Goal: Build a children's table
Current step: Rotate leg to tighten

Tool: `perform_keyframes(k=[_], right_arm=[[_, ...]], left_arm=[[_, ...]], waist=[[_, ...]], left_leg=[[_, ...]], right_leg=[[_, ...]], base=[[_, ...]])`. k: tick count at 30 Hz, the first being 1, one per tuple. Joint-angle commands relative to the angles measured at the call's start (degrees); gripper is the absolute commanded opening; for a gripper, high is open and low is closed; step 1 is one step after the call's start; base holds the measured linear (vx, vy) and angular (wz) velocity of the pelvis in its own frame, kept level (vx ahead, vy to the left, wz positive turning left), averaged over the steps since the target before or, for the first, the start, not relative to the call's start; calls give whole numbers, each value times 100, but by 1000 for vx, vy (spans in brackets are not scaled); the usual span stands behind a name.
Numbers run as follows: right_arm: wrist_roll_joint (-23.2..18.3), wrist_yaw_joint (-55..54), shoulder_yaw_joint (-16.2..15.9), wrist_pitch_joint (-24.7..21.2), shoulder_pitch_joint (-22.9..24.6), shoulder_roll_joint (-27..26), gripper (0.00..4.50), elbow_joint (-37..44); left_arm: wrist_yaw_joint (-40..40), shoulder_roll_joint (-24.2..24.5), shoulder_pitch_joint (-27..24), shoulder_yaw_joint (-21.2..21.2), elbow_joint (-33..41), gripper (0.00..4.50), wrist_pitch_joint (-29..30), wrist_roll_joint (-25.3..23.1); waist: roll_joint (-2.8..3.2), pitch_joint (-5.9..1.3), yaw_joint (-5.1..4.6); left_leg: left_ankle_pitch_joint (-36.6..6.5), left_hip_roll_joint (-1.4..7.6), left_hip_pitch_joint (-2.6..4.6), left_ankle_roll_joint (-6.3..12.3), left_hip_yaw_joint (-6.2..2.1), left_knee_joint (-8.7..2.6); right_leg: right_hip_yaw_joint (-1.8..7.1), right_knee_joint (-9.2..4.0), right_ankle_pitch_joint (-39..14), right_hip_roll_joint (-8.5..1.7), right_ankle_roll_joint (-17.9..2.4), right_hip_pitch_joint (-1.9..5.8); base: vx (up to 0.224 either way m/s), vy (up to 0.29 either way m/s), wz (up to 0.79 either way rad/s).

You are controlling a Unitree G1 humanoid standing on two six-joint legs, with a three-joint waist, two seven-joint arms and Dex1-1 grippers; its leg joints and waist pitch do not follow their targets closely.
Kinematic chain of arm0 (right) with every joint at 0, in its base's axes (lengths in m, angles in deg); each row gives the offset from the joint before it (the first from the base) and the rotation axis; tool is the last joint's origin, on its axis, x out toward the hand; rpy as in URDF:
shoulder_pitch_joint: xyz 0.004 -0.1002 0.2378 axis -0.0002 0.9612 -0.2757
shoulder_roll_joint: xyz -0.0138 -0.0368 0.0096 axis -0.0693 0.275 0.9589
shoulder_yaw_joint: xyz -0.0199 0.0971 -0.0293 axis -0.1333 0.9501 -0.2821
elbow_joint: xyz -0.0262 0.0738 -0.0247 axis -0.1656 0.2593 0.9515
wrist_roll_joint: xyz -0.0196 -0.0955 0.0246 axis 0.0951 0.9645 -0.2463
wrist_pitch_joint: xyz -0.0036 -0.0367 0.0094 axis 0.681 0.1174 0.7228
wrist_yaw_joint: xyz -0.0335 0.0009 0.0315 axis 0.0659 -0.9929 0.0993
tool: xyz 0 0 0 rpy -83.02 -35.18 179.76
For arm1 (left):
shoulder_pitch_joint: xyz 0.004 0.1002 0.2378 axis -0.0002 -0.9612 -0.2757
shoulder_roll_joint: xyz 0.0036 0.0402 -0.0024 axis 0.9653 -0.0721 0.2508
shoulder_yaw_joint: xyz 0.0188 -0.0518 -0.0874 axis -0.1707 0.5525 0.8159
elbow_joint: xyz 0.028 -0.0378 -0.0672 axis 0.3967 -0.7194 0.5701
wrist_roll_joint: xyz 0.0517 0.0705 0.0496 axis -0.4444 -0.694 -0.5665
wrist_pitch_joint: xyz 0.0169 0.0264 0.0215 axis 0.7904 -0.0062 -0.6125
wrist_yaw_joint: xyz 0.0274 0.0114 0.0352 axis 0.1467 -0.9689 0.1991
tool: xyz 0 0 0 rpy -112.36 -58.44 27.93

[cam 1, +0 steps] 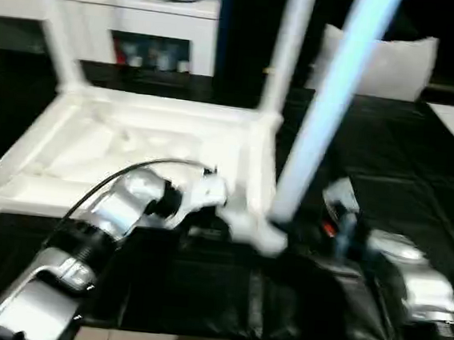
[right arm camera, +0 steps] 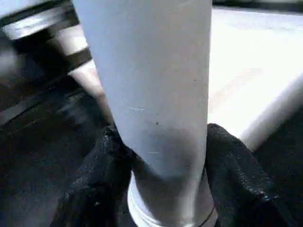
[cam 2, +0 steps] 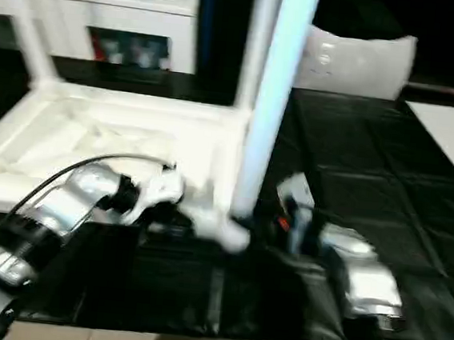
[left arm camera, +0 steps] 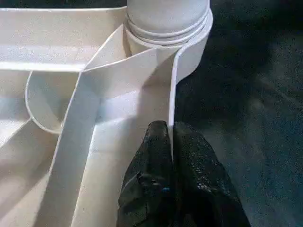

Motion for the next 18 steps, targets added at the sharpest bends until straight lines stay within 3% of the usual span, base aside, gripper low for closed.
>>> perform_keyframes(k=[1, 2, 5, 9, 10, 13, 18], right_arm=[[169, -872, -191, -351, -204, -475, 199, 150], [224, -1340, -107, -431, -261, -700, 199, 114], [281, -2202, 90, -615, -367, -1212, 198, 78], [498, -2713, 88, -359, -438, -1508, 198, -62], [508, -2785, 106, -313, -440, -1530, 252, -74], [463, -2647, 107, -211, -379, -1490, 272, 0], [356, -2427, 177, -35, -169, -1379, 330, 237]], left_arm=[[-665, -489, 178, 145, 100, 0, 376, 166], [-927, -635, 218, 210, 51, 0, 501, 160], [-1451, -951, 299, 356, -8, 0, 784, 122], [-1959, -1211, 434, 435, -174, 0, 827, 15], [-1988, -1223, 442, 430, -176, 0, 834, 2], [-1871, -1135, 435, 349, -157, 0, 691, -51], [-1611, -978, 333, 243, -30, 0, 551, -39]], waist=[[-58, -366, 0], [-38, -376, -57], [-48, -403, -100], [-41, -424, -94], [-44, -430, -88], [-44, -422, -78], [-33, -408, -65]], left_leg=[[-1382, 271, 49, 90, -150, -418], [-1289, 271, 37, 101, -141, -409], [-1157, 239, 46, 165, -122, -377], [-838, 244, 22, 330, -102, -365], [-779, 253, 23, 369, -96, -361], [-753, 256, 20, 453, -96, -366], [-918, 268, 32, 418, -99, -378]], right_leg=[[225, -504, -2682, -495, -754, 260], [245, -475, -2433, -486, -847, 259], [252, -470, -2141, -480, -953, 257], [267, -417, -1495, -464, -1098, 292], [273, -407, -1349, -467, -1125, 293], [272, -392, -1246, -469, -1170, 309], [276, -417, -1454, -480, -1111, 311]], base=[[0, 0, 0], [0, 0, 0], [0, 0, 0], [0, 0, 0], [0, 0, 0], [0, 0, 0], [0, 0, 0]])
